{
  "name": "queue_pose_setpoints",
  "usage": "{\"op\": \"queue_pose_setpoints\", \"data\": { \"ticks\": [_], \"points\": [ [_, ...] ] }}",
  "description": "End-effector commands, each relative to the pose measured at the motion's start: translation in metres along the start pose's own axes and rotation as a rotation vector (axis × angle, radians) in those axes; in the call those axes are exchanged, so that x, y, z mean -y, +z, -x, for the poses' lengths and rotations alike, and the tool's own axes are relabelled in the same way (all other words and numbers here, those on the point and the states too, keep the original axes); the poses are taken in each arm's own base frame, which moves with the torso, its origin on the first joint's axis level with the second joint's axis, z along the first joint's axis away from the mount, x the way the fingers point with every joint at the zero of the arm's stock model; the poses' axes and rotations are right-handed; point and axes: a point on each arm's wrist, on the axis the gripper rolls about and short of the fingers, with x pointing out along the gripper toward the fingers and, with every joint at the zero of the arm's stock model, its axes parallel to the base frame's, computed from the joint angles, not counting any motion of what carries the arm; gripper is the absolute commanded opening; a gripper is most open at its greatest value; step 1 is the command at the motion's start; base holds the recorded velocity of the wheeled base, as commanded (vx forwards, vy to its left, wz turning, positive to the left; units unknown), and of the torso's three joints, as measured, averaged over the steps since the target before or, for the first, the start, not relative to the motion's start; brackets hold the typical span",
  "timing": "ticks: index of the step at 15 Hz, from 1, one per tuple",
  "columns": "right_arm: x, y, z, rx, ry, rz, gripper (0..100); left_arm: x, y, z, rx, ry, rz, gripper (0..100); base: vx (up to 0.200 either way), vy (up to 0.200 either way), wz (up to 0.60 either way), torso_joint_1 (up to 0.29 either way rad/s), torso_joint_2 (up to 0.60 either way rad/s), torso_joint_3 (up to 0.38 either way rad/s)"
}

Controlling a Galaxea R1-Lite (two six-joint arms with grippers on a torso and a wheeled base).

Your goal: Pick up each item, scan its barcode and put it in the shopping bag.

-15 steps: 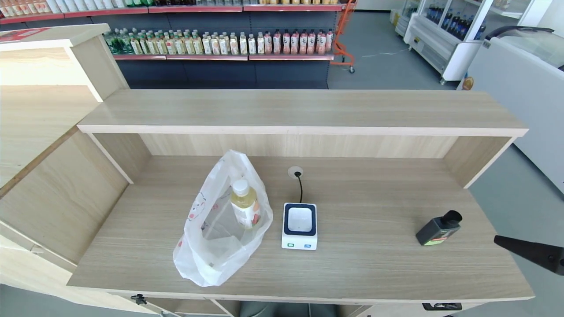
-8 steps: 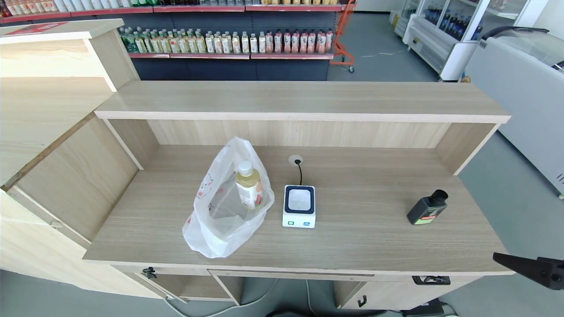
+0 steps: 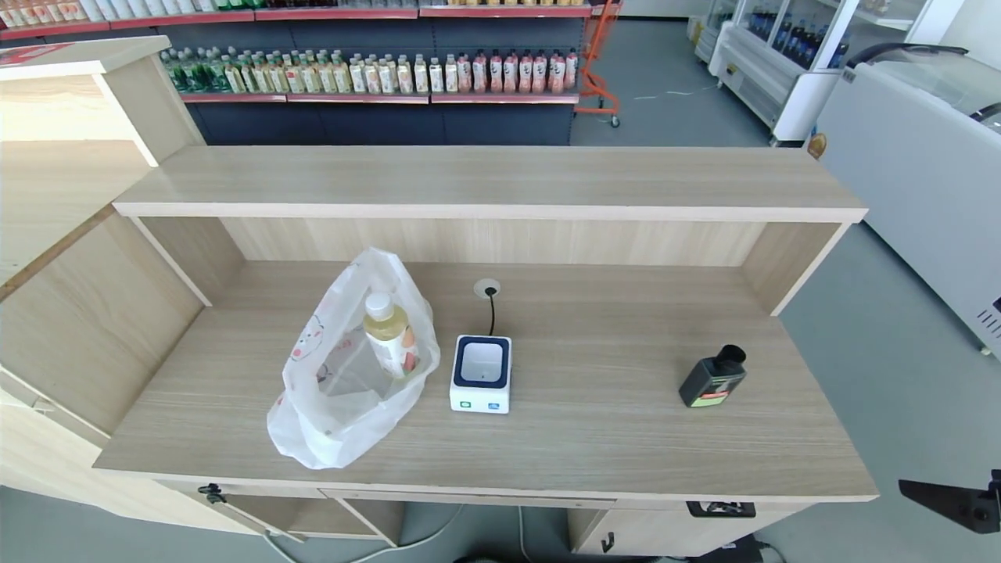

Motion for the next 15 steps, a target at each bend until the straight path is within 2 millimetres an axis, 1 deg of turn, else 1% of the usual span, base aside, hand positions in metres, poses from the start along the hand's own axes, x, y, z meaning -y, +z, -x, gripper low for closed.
{"op": "queue_pose_setpoints", "data": {
  "ticks": [1,3,5,7,8,9,12,14,15],
  "points": [
    [0.007,0.004,-0.013,-0.064,-0.041,-0.010,100,0.000,0.000,0.000,0.000,0.001,0.000,100,0.000,-0.200,0.00,0.002,0.00,0.002],
    [0.011,0.007,-0.022,-0.110,-0.077,0.034,100,0.000,0.000,0.000,0.000,-0.001,0.000,100,0.000,-0.200,0.00,0.002,0.01,0.002],
    [0.013,0.009,-0.031,-0.142,-0.072,0.072,100,0.000,0.000,0.000,0.002,0.001,0.003,100,0.000,-0.200,0.00,0.002,0.00,-0.002],
    [0.011,0.017,-0.049,-0.144,-0.041,0.136,100,0.000,0.000,0.000,0.002,0.001,0.003,100,0.000,0.000,0.00,0.000,0.00,0.000],
    [0.010,0.019,-0.055,-0.147,-0.038,0.149,100,0.000,0.000,0.000,0.002,0.001,0.003,100,0.000,0.000,0.00,0.000,0.00,0.000],
    [0.007,0.025,-0.073,-0.158,-0.042,0.193,100,0.000,0.000,0.000,0.002,0.001,0.003,100,0.000,0.000,0.00,0.000,0.00,0.000],
    [-0.005,0.030,-0.101,-0.186,0.034,0.361,100,0.000,0.000,0.000,0.002,0.001,0.003,100,0.000,0.000,0.00,0.000,0.00,0.000],
    [-0.023,0.038,-0.125,-0.122,0.152,0.438,100,0.000,0.000,0.000,0.002,-0.001,0.003,100,0.000,0.000,0.00,0.000,0.00,0.000],
    [-0.026,0.040,-0.138,-0.087,0.164,0.472,100,0.000,0.000,0.000,0.002,-0.001,0.003,100,0.000,0.000,0.00,0.000,0.00,0.000]
  ]
}}
